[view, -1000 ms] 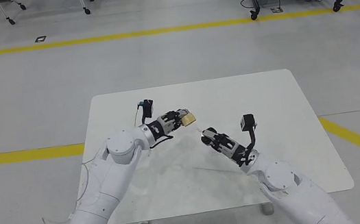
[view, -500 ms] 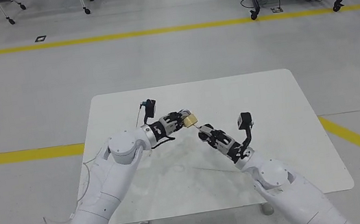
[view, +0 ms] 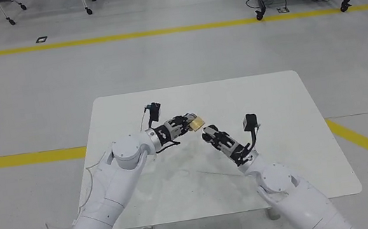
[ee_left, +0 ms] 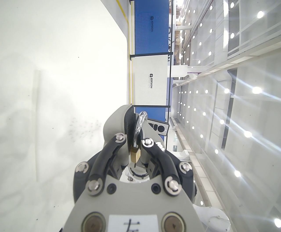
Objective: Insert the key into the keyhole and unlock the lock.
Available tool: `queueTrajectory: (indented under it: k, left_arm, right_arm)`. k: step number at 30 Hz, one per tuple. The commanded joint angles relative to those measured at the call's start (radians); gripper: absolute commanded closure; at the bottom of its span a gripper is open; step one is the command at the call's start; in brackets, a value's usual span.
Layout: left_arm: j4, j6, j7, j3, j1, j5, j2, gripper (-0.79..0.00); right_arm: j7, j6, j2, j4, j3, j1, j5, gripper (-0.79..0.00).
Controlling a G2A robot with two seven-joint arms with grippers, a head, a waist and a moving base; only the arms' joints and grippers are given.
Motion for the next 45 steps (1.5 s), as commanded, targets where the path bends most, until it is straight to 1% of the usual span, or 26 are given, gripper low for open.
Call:
queueTrajectory:
  k: [1,5,6,7,8,19,20,23,24,25,26,27,28,29,30,35,39,45]
  left_arm:
    - [-0.003,0.001,0.0,-0.001,0.002,0.0,0.0,0.0]
    - [-0.01,0.0,-0.004,-0.001,0.007,0.001,-0.001,0.0]
    - [-0.01,0.0,-0.005,-0.002,0.007,0.002,-0.001,0.0]
    - [-0.012,-0.002,-0.005,-0.005,0.008,0.0,0.0,0.0]
    - [-0.011,-0.003,-0.004,-0.009,0.008,-0.002,0.0,0.0]
    - [-0.026,-0.055,0.018,-0.058,0.025,-0.02,0.007,0.0]
    - [-0.028,-0.062,0.018,-0.061,0.026,-0.024,0.007,0.0]
    - [-0.03,-0.082,0.012,-0.068,0.033,-0.048,0.006,0.0]
    - [-0.029,-0.086,0.007,-0.071,0.034,-0.059,0.006,0.0]
    - [-0.027,-0.09,0.001,-0.074,0.034,-0.071,0.005,0.0]
    - [-0.025,-0.092,-0.006,-0.076,0.034,-0.08,0.005,0.0]
    - [-0.022,-0.093,-0.014,-0.078,0.034,-0.093,0.004,0.0]
    - [-0.019,-0.096,-0.02,-0.08,0.033,-0.1,0.004,0.0]
    - [-0.016,-0.099,-0.024,-0.081,0.031,-0.102,0.004,0.0]
    - [-0.015,-0.103,-0.031,-0.082,0.031,-0.109,0.004,0.0]
    - [-0.003,-0.117,-0.057,-0.084,0.027,-0.123,0.003,0.0]
    - [0.003,-0.12,-0.066,-0.083,0.023,-0.127,0.001,0.0]
    - [0.011,-0.124,-0.077,-0.082,0.019,-0.13,0.0,0.0]
  right_arm:
    - [-0.013,0.002,-0.004,0.0,-0.007,0.001,-0.008,0.0]
    - [-0.023,-0.004,-0.011,0.003,-0.01,0.007,-0.007,0.0]
    - [-0.024,-0.007,-0.013,0.003,-0.01,0.007,-0.001,-0.151]
    - [-0.023,-0.01,-0.014,0.003,-0.008,0.007,0.007,-0.502]
    - [-0.023,-0.011,-0.014,0.003,-0.007,0.006,0.01,-0.785]
    - [-0.023,-0.011,-0.014,0.003,-0.007,0.006,0.01,-0.785]
    - [-0.003,-0.018,-0.017,-0.015,-0.011,-0.002,0.056,-0.785]
    - [0.128,-0.045,-0.019,-0.032,0.005,-0.016,0.258,-0.785]
    - [0.174,-0.049,-0.019,-0.028,0.012,-0.018,0.316,-0.717]
    - [0.219,-0.043,-0.02,-0.024,0.016,-0.018,0.378,-0.489]
    - [0.256,-0.036,-0.02,-0.015,0.022,-0.016,0.423,-0.391]
    - [0.285,-0.028,-0.021,-0.007,0.025,-0.015,0.469,-0.354]
    - [0.306,-0.02,-0.022,0.001,0.028,-0.011,0.499,-0.289]
    - [0.322,-0.012,-0.024,0.009,0.031,-0.007,0.528,-0.265]
    - [0.336,-0.005,-0.026,0.017,0.033,-0.003,0.557,-0.209]
    - [0.36,0.023,-0.035,0.059,0.034,0.027,0.619,-0.074]
    - [0.361,0.028,-0.044,0.078,0.022,0.045,0.626,-0.009]
    - [0.368,0.029,-0.056,0.093,0.006,0.066,0.639,0.0]
